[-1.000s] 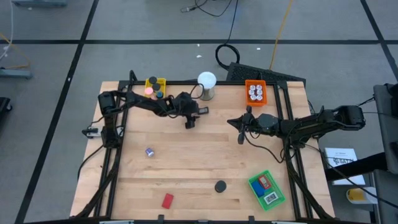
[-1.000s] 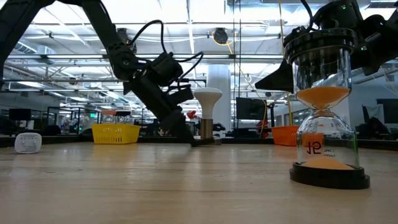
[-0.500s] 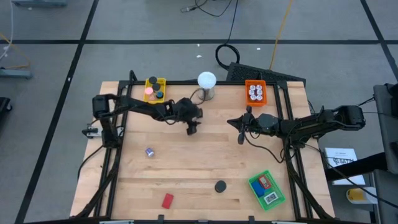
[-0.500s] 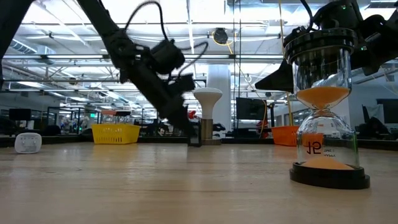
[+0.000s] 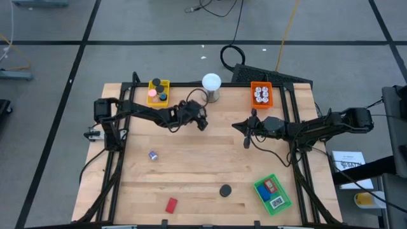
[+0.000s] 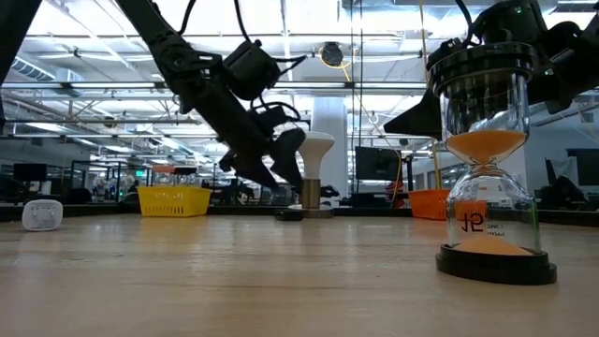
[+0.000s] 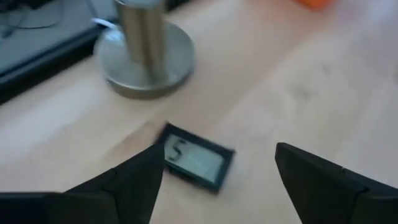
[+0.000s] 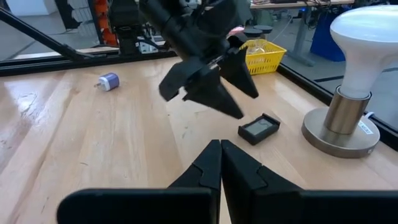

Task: Pick & Place Office items
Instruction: Put the black digital clock into the green bin

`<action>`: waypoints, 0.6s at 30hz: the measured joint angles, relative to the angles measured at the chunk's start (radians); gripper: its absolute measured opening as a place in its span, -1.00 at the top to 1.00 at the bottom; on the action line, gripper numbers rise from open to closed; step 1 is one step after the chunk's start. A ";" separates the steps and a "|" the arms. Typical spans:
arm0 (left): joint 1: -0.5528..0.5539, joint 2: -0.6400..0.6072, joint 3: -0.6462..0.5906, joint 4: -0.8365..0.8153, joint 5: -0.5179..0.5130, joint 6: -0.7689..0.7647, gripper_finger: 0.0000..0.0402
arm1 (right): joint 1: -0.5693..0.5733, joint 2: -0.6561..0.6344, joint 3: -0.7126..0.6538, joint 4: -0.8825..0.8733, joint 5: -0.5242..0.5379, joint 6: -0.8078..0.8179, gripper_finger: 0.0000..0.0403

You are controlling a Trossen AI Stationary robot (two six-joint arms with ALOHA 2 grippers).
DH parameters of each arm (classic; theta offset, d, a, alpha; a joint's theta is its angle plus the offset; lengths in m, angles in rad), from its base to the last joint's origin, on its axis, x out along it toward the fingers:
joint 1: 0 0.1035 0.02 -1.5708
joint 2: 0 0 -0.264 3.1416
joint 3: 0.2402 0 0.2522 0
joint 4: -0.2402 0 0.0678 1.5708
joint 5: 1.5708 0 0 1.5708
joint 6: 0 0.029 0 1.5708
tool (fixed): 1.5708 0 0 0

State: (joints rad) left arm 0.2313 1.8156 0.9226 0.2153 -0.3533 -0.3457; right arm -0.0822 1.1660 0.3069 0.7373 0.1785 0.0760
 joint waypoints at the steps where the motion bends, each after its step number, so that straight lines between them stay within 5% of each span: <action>1: 0.001 0.001 0.000 0.011 -0.024 -0.016 -0.57 | 0.000 0.000 0.000 0.000 0.000 0.000 1.00; 6: -0.001 0.058 0.004 0.115 -0.095 -0.105 -0.60 | -0.001 0.000 0.000 0.003 0.000 -0.001 1.00; 18: -0.021 0.246 0.132 0.067 -0.276 -0.189 -0.60 | 0.000 0.000 0.000 0.008 -0.001 0.002 1.00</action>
State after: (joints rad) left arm 0.2100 2.0614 1.0546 0.2825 -0.6294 -0.5345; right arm -0.0826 1.1660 0.3069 0.7452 0.1780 0.0776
